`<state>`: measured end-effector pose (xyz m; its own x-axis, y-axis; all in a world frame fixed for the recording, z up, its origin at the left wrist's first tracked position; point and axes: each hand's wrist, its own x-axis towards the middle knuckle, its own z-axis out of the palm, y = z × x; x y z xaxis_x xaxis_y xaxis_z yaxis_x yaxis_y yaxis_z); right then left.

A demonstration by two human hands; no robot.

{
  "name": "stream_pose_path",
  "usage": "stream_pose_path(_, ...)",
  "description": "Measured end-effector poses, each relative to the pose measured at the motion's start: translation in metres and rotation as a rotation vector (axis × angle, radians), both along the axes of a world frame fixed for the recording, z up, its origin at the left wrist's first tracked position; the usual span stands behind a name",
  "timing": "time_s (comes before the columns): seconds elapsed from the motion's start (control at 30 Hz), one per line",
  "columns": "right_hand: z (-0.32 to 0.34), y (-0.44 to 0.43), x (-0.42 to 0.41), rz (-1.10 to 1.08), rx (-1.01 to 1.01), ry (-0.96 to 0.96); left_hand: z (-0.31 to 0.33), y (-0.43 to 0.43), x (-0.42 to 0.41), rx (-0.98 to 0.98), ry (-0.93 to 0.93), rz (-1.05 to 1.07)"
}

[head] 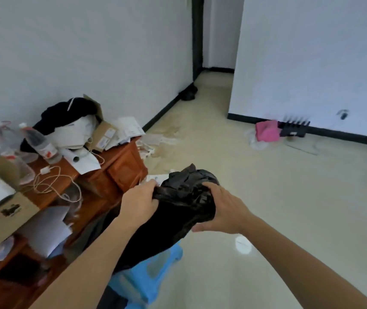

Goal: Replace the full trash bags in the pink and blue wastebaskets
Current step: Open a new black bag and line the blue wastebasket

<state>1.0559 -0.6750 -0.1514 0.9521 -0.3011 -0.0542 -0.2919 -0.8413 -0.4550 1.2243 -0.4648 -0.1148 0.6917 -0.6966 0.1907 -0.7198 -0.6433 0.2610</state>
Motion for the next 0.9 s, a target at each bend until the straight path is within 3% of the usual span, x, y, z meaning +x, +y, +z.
stream_pose_path(0.1, -0.005, -0.070, -0.069, -0.157, -0.049, 0.014, 0.003, -0.103, -0.058, -0.050, -0.058, -0.130)
stream_pose_path(0.2, -0.008, -0.135, -0.131, -0.311, -0.222, -0.014, 0.002, -0.194, -0.110, -0.037, -0.056, -0.297)
stream_pose_path(0.4, -0.027, -0.242, -0.203, -0.413, -0.324, -0.013, -0.007, -0.342, -0.179, 0.010, -0.063, -0.550)
stream_pose_path(0.67, -0.046, -0.426, -0.213, -0.636, -0.343, 0.218, -0.042, -0.539, -0.161, 0.126, -0.105, -0.691)
stream_pose_path(0.9, -0.017, -0.586, -0.252, -0.942, -0.280, 0.169, -0.044, -0.728, -0.158, 0.166, -0.065, -0.832)
